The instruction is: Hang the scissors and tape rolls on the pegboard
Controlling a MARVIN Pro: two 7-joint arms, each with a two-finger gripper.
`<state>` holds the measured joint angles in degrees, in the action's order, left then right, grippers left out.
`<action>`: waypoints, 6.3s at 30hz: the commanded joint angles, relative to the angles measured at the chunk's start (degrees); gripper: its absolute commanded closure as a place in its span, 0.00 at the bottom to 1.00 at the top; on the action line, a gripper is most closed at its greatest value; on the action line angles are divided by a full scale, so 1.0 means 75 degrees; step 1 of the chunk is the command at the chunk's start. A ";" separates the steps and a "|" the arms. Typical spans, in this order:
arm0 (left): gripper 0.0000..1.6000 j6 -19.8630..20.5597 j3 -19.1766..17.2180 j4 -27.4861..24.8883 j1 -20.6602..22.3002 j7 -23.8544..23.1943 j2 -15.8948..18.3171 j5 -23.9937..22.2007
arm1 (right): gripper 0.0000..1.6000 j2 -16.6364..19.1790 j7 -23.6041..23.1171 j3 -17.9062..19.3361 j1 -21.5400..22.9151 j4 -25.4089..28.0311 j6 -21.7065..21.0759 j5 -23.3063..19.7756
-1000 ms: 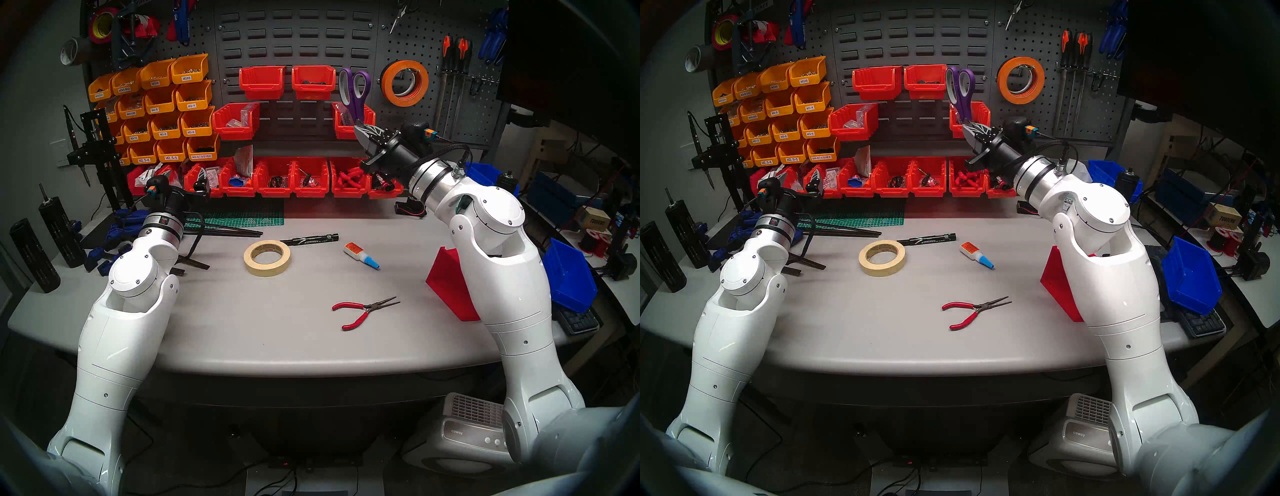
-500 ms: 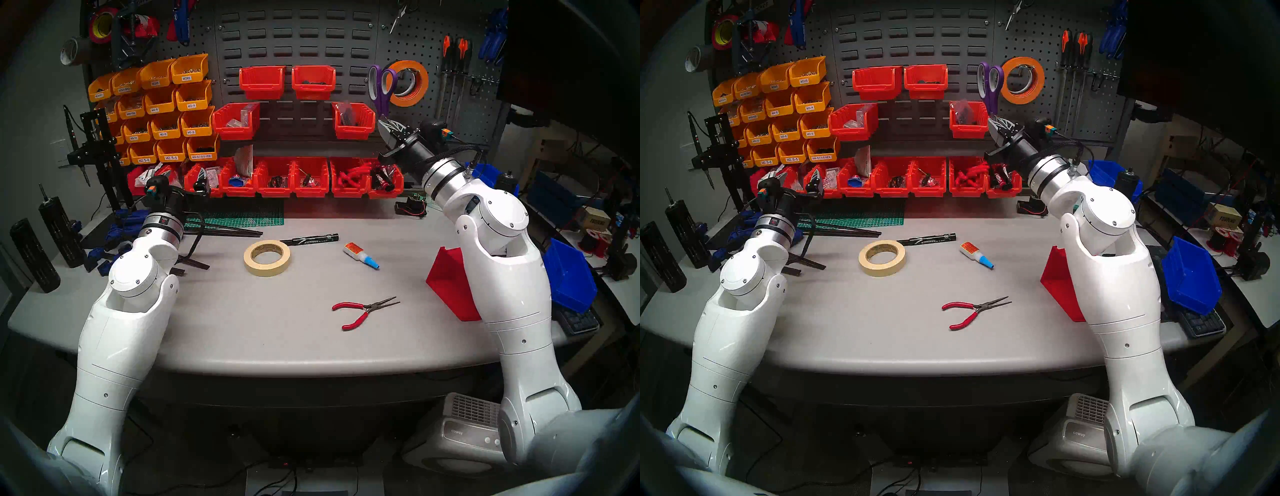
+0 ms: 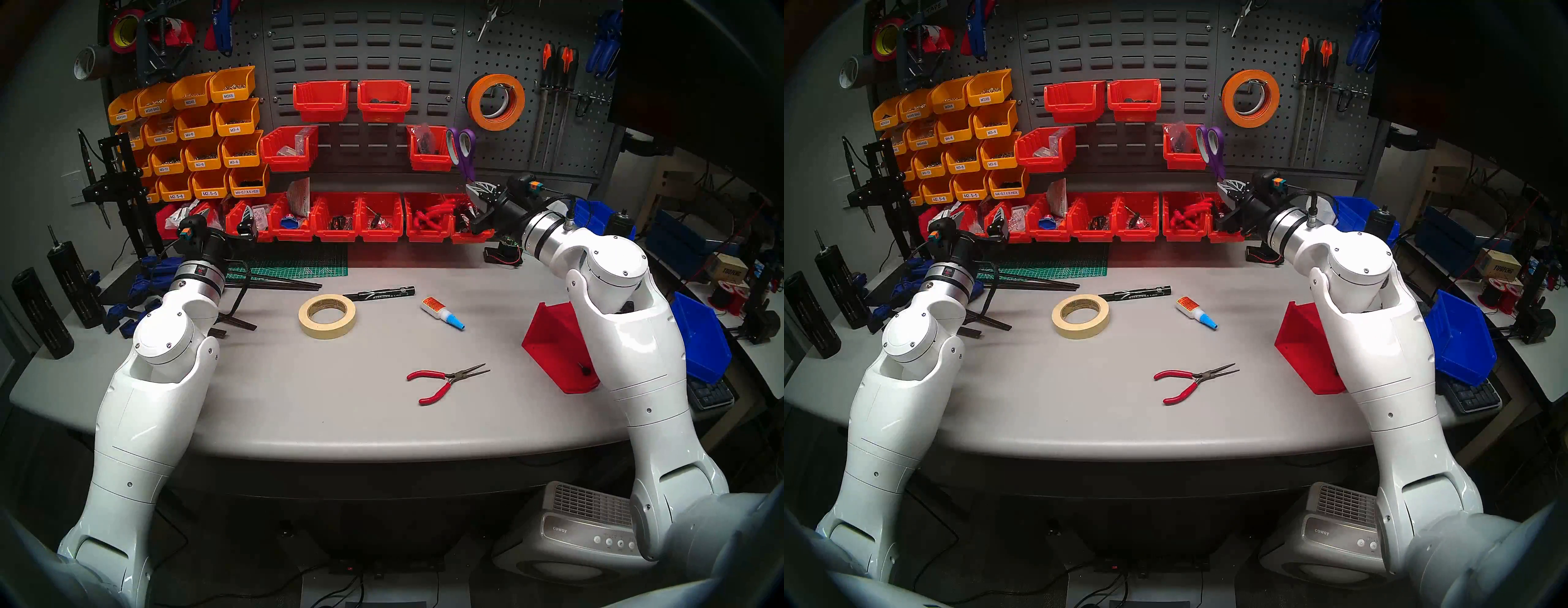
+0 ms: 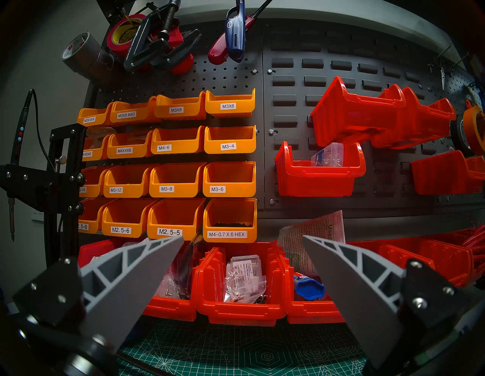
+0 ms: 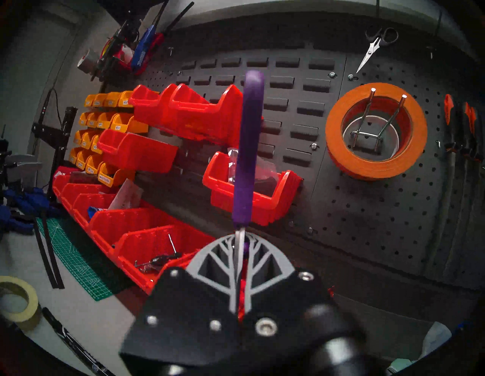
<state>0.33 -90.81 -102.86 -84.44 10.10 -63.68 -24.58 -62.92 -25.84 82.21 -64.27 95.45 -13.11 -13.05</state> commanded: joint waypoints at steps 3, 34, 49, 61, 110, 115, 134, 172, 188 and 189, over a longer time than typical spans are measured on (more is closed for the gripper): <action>0.00 -0.0093 -0.0097 -0.0219 0.0225 0.0016 0.0013 -0.0013 | 1.00 0.0353 -0.0190 0.0137 0.0545 -0.0089 0.0339 0.0300; 0.00 -0.0091 -0.0096 -0.0216 0.0225 0.0014 0.0014 -0.0012 | 1.00 -0.0046 -0.0217 0.0301 0.1395 -0.0815 0.1399 0.0645; 0.00 -0.0092 -0.0097 -0.0217 0.0225 0.0014 0.0013 -0.0012 | 1.00 -0.0095 -0.0215 0.0446 0.1799 -0.1165 0.1667 0.0644; 0.00 -0.0093 -0.0098 -0.0219 0.0226 0.0016 0.0012 -0.0013 | 1.00 -0.0150 -0.0202 0.0508 0.1950 -0.1386 0.1807 0.0590; 0.00 -0.0091 -0.0096 -0.0216 0.0225 0.0014 0.0014 -0.0012 | 1.00 -0.0176 -0.1310 0.0569 0.3052 -0.3160 0.1959 0.0132; 0.00 -0.0091 -0.0096 -0.0216 0.0225 0.0014 0.0014 -0.0012 | 1.00 -0.0113 -0.1497 0.0592 0.3138 -0.3265 0.2067 0.0130; 0.00 -0.0090 -0.0096 -0.0215 0.0225 0.0013 0.0014 -0.0012 | 1.00 0.0178 -0.1978 0.0917 0.3094 -0.2901 0.2254 0.0057; 0.00 -0.0094 -0.0099 -0.0221 0.0226 0.0016 0.0010 -0.0014 | 1.00 -0.0334 -0.2450 0.1236 0.3358 -0.3918 0.1900 -0.0746; 0.00 -0.0093 -0.0098 -0.0220 0.0226 0.0016 0.0011 -0.0013 | 1.00 -0.0530 -0.2689 0.1305 0.3692 -0.4796 0.1740 -0.0950; 0.00 -0.0093 -0.0098 -0.0220 0.0226 0.0015 0.0011 -0.0013 | 1.00 -0.0535 -0.2708 0.1299 0.3704 -0.4837 0.1747 -0.0946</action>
<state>0.34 -90.81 -102.86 -84.44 10.08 -63.69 -24.58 -66.73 -45.73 91.35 -40.47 59.17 -0.62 -19.29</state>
